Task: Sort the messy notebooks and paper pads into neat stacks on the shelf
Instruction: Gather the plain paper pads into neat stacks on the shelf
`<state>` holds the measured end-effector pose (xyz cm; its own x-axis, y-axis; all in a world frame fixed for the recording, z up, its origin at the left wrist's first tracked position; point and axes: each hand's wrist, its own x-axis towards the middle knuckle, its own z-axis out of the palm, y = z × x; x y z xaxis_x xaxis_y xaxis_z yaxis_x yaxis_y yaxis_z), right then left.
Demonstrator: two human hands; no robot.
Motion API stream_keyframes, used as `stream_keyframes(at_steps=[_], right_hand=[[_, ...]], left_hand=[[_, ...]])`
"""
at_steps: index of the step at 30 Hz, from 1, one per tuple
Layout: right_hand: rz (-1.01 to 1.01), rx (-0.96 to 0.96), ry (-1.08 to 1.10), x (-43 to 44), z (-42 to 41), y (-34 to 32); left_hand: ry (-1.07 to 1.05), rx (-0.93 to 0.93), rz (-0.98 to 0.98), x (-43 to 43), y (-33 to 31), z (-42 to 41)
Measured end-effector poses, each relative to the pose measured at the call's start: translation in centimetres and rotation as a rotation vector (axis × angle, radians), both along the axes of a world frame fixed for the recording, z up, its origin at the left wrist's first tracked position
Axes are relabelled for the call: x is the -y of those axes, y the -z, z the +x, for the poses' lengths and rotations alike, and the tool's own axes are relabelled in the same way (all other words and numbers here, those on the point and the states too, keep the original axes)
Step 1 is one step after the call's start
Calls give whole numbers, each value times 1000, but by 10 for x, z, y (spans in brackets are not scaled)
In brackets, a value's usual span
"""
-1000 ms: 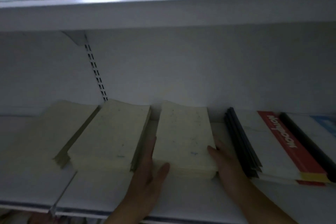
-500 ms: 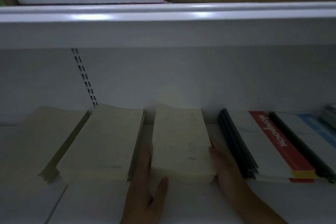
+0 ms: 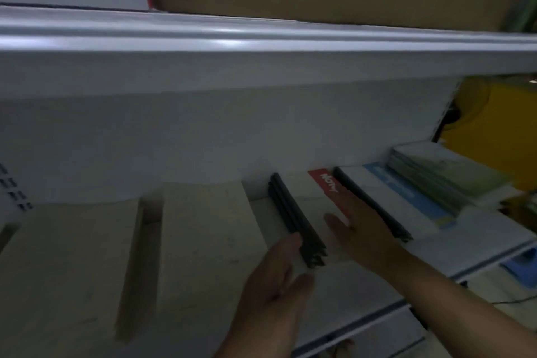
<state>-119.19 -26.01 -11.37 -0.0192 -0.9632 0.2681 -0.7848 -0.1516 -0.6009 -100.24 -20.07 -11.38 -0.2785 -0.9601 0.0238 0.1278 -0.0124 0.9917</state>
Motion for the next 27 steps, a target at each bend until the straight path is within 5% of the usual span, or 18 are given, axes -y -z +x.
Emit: stream_keyframes(at_steps=[3,5,12,17,27], right_hand=[[153,-322,59,20,-30,16],[81,-422,68,22,-31,27],[-48,-398,72,24,-34,45],[-69,-372,37,23,-42,48],[-38,-187,-133,28,-63,49]], left_hand=[[8,61,203,14,13,-36],[-132,78,289,27,18,-54],[-309,120,381,58,20,-86],[-411,1,669,85,-8,-95],[-403,18,563,109,-8,-109]])
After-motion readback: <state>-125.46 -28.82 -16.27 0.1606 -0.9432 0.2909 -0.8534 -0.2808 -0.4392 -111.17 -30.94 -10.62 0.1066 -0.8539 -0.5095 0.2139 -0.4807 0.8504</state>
